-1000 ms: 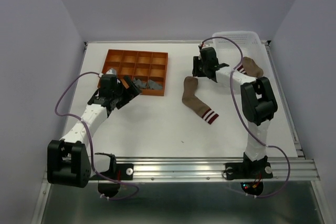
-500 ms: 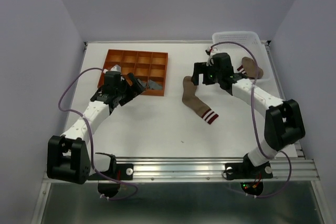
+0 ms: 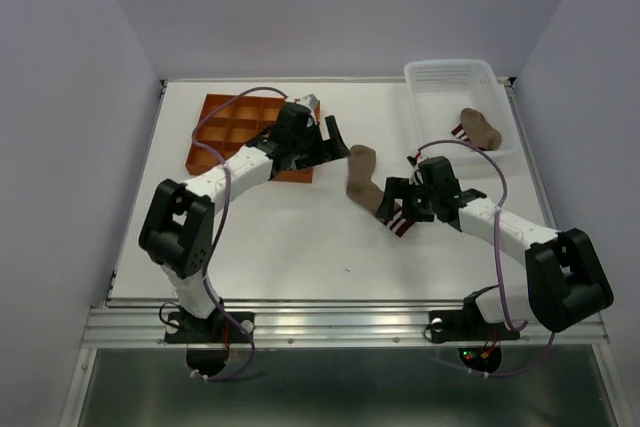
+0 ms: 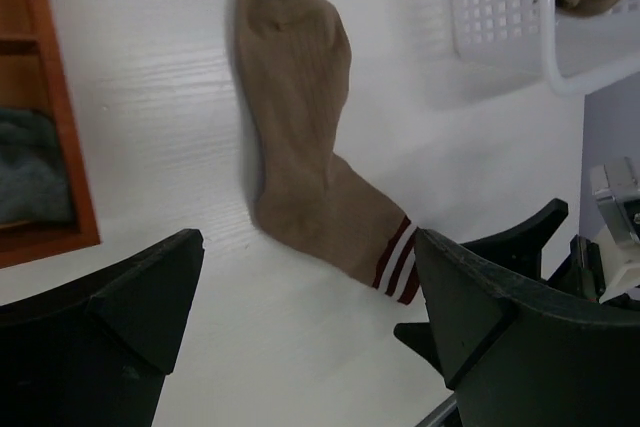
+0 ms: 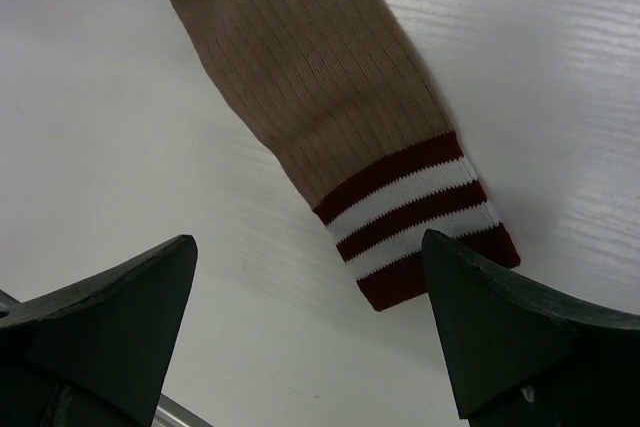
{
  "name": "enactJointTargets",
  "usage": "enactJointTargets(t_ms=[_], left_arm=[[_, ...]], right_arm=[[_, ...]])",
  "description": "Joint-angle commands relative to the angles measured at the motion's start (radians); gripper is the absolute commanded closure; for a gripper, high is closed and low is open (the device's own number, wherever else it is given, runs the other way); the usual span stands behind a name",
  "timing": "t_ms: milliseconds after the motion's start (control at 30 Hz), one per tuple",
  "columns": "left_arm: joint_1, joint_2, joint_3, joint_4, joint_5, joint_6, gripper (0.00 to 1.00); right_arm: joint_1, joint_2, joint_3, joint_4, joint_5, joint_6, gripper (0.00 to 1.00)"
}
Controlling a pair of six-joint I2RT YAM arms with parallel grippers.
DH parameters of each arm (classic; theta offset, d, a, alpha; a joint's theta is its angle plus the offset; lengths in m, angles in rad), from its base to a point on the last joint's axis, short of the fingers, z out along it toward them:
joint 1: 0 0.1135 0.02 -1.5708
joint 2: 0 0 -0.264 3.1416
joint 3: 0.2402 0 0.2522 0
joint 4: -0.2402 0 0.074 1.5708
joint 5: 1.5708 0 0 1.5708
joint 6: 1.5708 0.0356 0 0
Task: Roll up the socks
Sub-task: Move the sock to the center of the board, then roll the socks
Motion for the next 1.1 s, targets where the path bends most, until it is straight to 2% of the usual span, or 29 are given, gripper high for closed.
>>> enactJointTargets(t_ms=[0, 333, 433, 667, 867, 1067], left_arm=[[-0.06, 0.162, 0.168, 0.014, 0.091, 0.045, 0.01], [-0.165, 0.427, 0.391, -0.018, 0.153, 0.075, 0.01], [-0.168, 0.486, 0.432, -0.047, 0.142, 0.085, 0.01], [-0.171, 0.558, 0.52, -0.099, 0.061, 0.112, 0.01], [-0.169, 0.654, 0.609, -0.188, 0.021, 0.137, 0.01], [-0.157, 0.717, 0.639, -0.196, 0.04, 0.155, 0.01]], right_arm=[[0.002, 0.001, -0.024, 0.024, -0.047, -0.018, 0.0], [0.031, -0.017, -0.131, 0.05, -0.133, 0.037, 0.0], [0.031, -0.026, -0.165, 0.125, -0.168, 0.072, 0.0], [0.079, 0.014, -0.152, 0.153, -0.196, 0.086, 0.0], [0.197, 0.046, -0.13, 0.192, -0.161, 0.08, 0.0], [0.303, 0.147, -0.08, 0.322, -0.161, 0.084, 0.0]])
